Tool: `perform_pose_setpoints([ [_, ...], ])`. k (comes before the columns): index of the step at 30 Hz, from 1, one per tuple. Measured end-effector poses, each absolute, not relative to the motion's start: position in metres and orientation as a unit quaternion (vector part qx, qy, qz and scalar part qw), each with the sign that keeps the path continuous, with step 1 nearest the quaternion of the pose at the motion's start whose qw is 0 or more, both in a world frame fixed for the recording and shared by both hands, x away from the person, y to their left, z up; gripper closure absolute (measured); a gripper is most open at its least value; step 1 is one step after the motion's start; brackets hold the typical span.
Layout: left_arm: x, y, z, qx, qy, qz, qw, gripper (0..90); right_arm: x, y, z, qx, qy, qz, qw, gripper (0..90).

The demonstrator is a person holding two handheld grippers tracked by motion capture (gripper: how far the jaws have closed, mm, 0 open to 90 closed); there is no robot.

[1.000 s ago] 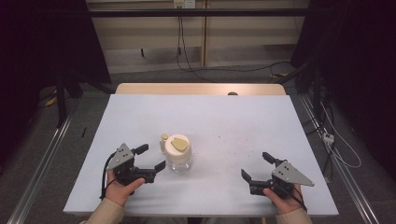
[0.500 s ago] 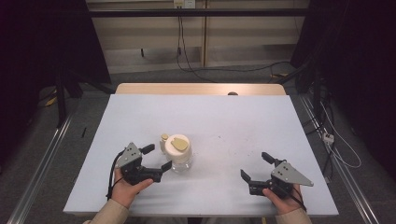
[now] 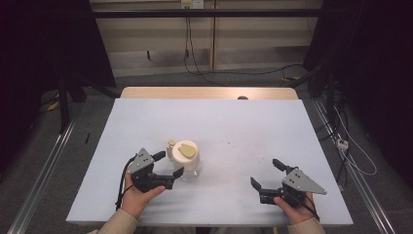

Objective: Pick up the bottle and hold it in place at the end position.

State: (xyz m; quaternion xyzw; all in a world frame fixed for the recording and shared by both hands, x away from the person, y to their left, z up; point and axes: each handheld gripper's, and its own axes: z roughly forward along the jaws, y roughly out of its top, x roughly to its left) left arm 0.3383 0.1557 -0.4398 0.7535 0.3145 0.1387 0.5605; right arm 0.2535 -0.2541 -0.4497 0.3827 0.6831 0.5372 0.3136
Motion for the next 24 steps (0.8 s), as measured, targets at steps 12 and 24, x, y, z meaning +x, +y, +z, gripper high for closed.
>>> perform_pose_setpoints([
  [12,0.338,0.146,-0.442,0.760,0.312,0.145,0.552,7.6,0.254,-0.253,-0.450,0.382,0.685,0.536,0.312,3.3],
  [24,0.338,0.130,-0.445,0.760,0.317,0.153,0.546,7.1,0.254,-0.252,-0.450,0.381,0.687,0.534,0.312,3.4],
])
